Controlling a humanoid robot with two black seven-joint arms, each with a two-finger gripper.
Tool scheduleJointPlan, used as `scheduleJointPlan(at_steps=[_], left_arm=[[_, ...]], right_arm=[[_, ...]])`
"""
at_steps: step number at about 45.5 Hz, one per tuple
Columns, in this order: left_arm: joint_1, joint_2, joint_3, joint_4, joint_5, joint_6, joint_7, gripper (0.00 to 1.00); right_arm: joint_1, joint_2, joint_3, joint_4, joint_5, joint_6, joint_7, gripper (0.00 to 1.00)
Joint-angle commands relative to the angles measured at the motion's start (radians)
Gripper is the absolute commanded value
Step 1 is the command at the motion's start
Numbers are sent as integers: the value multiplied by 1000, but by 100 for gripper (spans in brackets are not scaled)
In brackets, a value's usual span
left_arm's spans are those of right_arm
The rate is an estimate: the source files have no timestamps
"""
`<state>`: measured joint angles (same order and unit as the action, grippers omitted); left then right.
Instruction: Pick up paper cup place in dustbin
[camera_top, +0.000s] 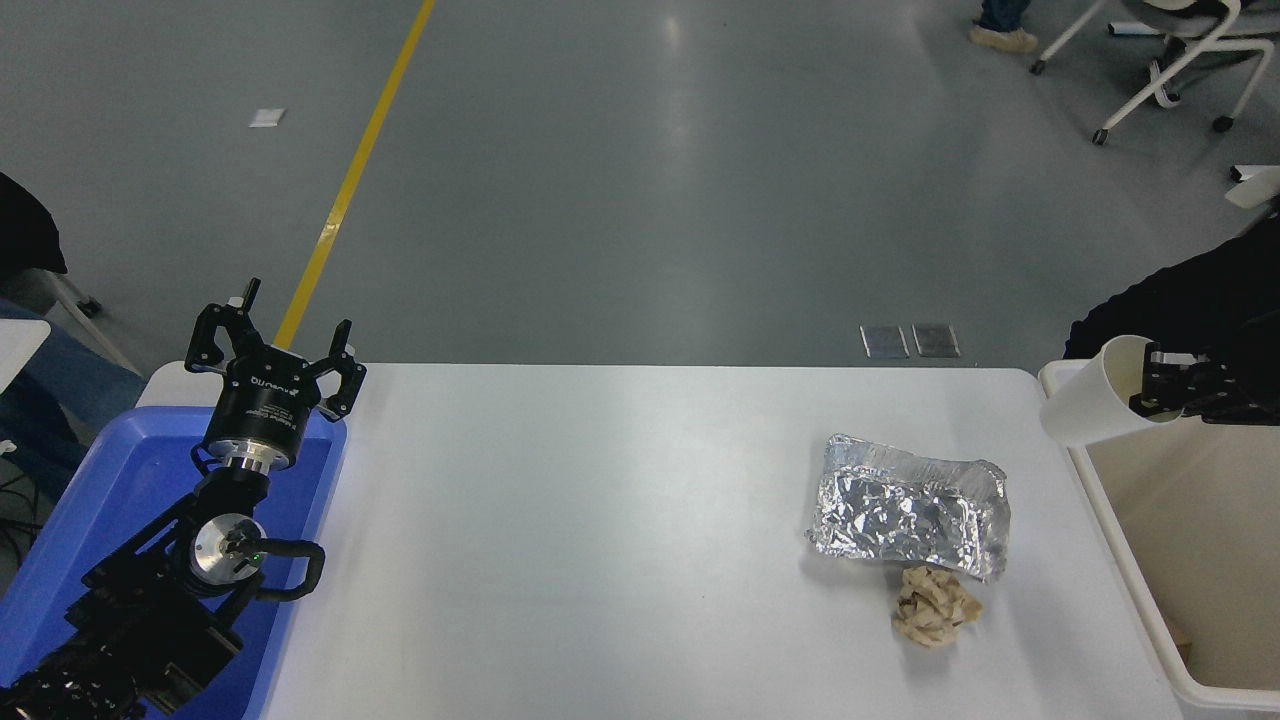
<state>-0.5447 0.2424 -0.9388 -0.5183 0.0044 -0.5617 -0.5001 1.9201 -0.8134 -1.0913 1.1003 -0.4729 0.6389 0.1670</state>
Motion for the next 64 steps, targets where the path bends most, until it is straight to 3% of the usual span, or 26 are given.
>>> scheduleJointPlan(at_steps=[1,25,44,64], left_arm=[[0,0,0,0,0,2,0,98],[0,0,0,0,0,0,0,98],[0,0,-2,0,0,0,0,98],[0,0,-2,0,0,0,0,98]], right_arm=[[171,-7,-5,3,-4,105,0,0],[145,-6,5,-26,-9,96,-1,0],[-473,63,303,-548,17,-100,-1,0],[-869,180,422,-921,295,-246,-18,0]])
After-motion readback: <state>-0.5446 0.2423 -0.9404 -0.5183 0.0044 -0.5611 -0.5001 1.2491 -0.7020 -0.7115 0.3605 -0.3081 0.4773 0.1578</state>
